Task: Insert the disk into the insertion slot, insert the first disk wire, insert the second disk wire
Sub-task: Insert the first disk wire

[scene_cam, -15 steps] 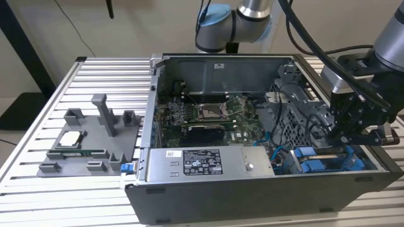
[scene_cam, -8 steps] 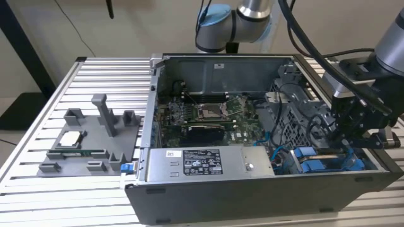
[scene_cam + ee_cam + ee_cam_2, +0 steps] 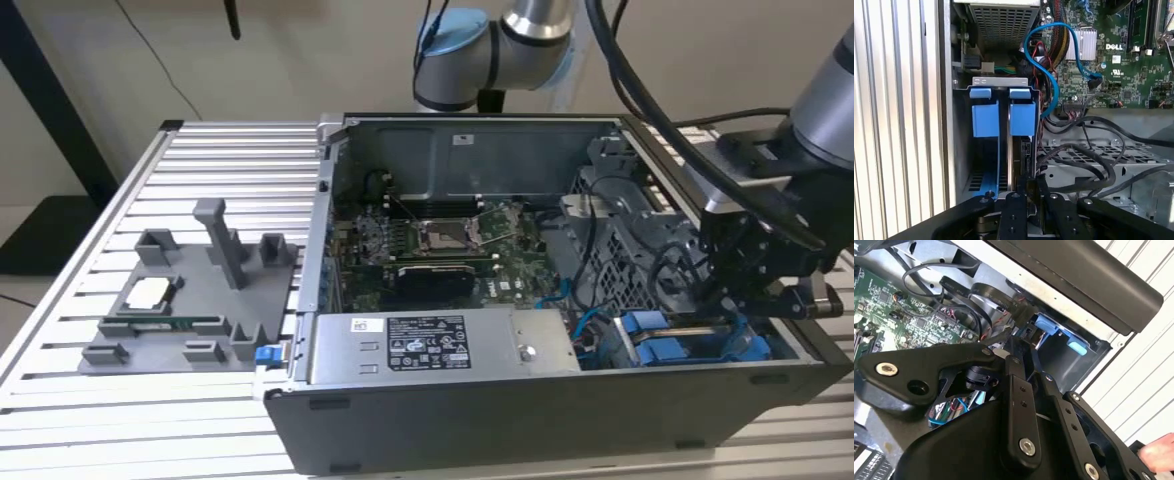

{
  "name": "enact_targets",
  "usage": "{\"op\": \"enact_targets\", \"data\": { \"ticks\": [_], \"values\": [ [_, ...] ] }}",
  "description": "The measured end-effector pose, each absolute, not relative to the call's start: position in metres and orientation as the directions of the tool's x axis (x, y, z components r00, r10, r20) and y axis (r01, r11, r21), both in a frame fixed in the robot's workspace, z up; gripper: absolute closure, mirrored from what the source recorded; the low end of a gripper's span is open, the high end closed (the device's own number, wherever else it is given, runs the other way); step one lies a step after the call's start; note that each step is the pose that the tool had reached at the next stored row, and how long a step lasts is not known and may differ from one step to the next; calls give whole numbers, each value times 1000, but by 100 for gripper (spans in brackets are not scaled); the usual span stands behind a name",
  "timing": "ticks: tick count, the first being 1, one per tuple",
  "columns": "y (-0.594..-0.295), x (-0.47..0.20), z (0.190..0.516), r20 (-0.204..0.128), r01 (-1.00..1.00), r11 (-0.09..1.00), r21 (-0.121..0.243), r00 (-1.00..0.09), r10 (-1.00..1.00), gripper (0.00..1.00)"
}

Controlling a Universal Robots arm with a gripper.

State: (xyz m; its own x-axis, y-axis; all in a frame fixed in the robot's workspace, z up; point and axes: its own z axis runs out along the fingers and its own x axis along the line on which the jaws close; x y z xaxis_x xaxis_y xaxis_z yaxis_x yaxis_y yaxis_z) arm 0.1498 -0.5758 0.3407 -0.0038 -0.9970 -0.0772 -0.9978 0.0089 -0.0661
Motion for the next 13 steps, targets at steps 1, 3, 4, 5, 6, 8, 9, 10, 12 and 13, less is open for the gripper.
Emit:
{"op": "enact_targets", "data": {
  "ticks": [1, 3, 4, 5, 6, 8, 9, 10, 12, 13],
  "values": [
    [-576, 150, 340, -77, -998, 9, -66, -4, -997, 80],
    [-576, 150, 339, -78, -998, 9, -66, -4, -997, 80],
    [-576, 150, 339, -78, -998, 9, -66, -4, -997, 80],
    [-576, 150, 338, -78, -998, 9, -66, -4, -997, 80],
    [-576, 150, 338, -79, -998, 9, -66, -4, -997, 80],
    [-576, 151, 337, -80, -998, 9, -66, -4, -997, 80],
    [-576, 151, 337, -80, -998, 9, -66, -4, -997, 80],
    [-576, 151, 336, -80, -998, 9, -66, -4, -997, 80],
    [-576, 151, 335, -82, -998, 9, -66, -4, -997, 80],
    [-576, 151, 334, -83, -998, 10, -66, -4, -997, 80]
  ]
}}
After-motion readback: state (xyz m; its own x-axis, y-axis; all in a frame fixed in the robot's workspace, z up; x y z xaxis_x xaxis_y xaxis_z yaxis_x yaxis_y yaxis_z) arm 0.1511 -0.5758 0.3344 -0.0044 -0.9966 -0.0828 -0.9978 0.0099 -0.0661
